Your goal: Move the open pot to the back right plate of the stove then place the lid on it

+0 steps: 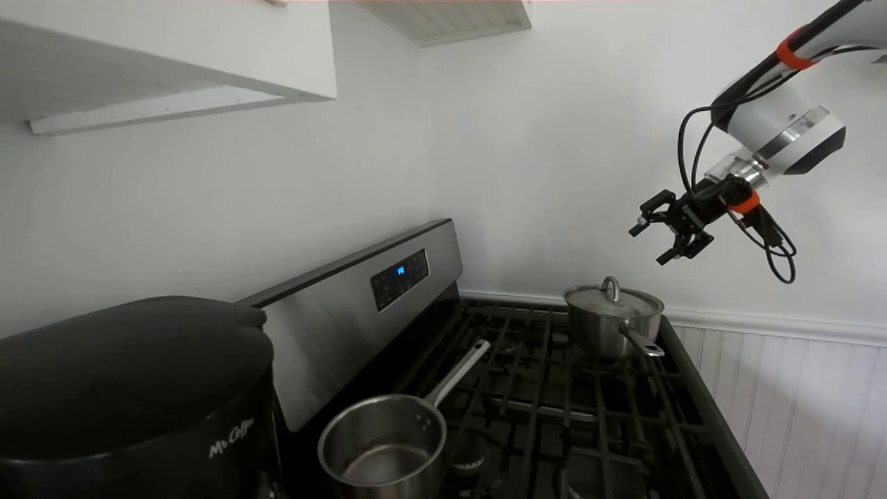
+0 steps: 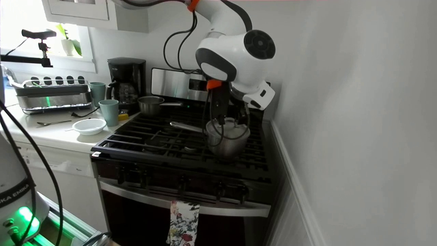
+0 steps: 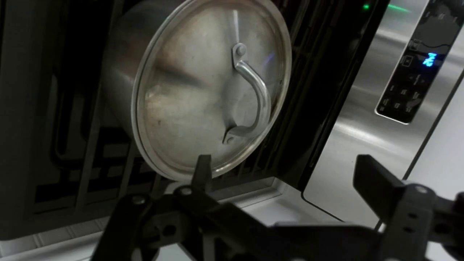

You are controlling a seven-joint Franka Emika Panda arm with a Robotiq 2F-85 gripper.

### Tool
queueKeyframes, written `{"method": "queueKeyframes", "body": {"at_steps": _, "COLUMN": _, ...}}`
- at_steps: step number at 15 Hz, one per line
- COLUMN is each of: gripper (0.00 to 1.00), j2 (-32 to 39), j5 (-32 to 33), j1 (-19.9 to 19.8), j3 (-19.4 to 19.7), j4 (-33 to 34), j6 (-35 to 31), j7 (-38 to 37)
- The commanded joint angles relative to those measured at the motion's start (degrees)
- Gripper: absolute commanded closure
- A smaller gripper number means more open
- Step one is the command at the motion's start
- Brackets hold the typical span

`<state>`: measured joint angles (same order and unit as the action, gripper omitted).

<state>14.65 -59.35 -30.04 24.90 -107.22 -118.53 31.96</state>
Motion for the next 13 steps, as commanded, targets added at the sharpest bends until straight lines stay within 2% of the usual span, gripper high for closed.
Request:
{"method": "queueKeyframes", "body": {"at_steps": 1, "gripper": 0.00, "j2": -6.3, "j5": 9.6, "j1": 2.6, "j3": 0.1, "j4": -3.5, "j6": -5.6, "j7": -6.0}}
{"method": "queueKeyframes", "body": {"at_steps": 3, "gripper": 0.00, "j2": -8.1, "j5": 16.4, "j1": 3.8, "j3": -0.2, "j4": -4.0, "j6": -7.9, "j7": -9.7}}
{"method": "queueKeyframes", "body": {"at_steps": 6, "gripper": 0.00, "j2": -10.2, "j5": 26.7, "j1": 4.7, "j3": -1.0, "j4": -3.5, "j6": -5.3, "j7": -13.9}}
{"method": "queueKeyframes", "body": {"at_steps": 8, "gripper": 0.00, "j2": -11.2, "j5": 31.0, "j1": 5.2, "j3": -1.6, "j4": -3.4, "j6": -3.5, "j7": -16.7}}
{"method": "queueKeyframes", "body": {"at_steps": 10, "gripper": 0.00, "j2": -11.5, "j5": 33.4, "j1": 5.7, "j3": -2.3, "j4": -3.3, "j6": -2.1, "j7": -18.8}}
{"method": "queueKeyframes", "body": {"at_steps": 11, "gripper": 0.00, "j2": -9.3, "j5": 30.3, "j1": 4.8, "j3": -2.1, "j4": -1.5, "j6": -3.0, "j7": -16.1}}
{"method": "queueKeyframes", "body": {"at_steps": 13, "gripper": 0.00, "j2": -9.6, "j5": 31.5, "j1": 5.2, "j3": -2.4, "j4": -1.7, "j6": -2.5, "j7": -17.2}}
